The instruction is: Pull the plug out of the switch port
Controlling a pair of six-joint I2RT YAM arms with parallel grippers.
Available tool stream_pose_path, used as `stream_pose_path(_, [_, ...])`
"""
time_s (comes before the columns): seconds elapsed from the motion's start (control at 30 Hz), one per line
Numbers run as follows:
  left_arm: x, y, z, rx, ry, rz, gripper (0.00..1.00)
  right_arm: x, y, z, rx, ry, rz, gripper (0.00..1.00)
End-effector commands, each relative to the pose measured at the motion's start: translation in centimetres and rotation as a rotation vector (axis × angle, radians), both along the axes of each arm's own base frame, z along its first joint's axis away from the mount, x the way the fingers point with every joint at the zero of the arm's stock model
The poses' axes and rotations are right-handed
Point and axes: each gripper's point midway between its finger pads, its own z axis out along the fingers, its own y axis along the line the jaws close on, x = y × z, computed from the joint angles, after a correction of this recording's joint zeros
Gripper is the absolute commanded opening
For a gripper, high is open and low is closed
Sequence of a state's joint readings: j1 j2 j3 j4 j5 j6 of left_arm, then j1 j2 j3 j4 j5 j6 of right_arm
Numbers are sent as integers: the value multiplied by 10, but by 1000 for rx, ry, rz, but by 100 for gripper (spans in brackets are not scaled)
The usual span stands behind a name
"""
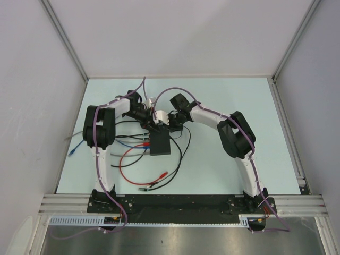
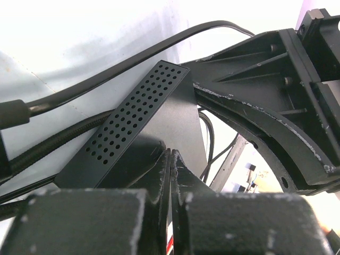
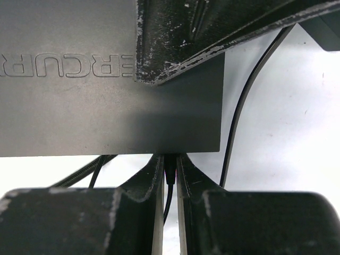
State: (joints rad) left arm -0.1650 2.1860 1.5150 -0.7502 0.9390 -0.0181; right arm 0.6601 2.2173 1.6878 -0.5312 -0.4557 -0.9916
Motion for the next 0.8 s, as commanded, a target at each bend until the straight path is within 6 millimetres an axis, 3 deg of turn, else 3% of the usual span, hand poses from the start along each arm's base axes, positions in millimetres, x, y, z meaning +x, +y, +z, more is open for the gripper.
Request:
stream_pose_path(0.0, [-4, 27, -46, 200, -23, -14, 0, 26, -35, -6, -114, -84, -47, 0])
stream_pose_path(0.17, [-6, 34, -54, 261, -15, -17, 0, 34, -47, -3, -121, -65, -82, 0])
stream_pose_path(0.5, [-6, 45, -66, 347, -6, -10, 0, 27, -68, -11, -198, -8, -126, 0])
stream_pose_path(0.67, [-5, 40, -63, 317, -10, -17, 0, 26, -62, -6, -170, 5, -135, 0])
stream_pose_path(0.77, [-2, 30, -51, 249, -29, -26, 0, 31, -54, 10, -118, 3, -165, 0])
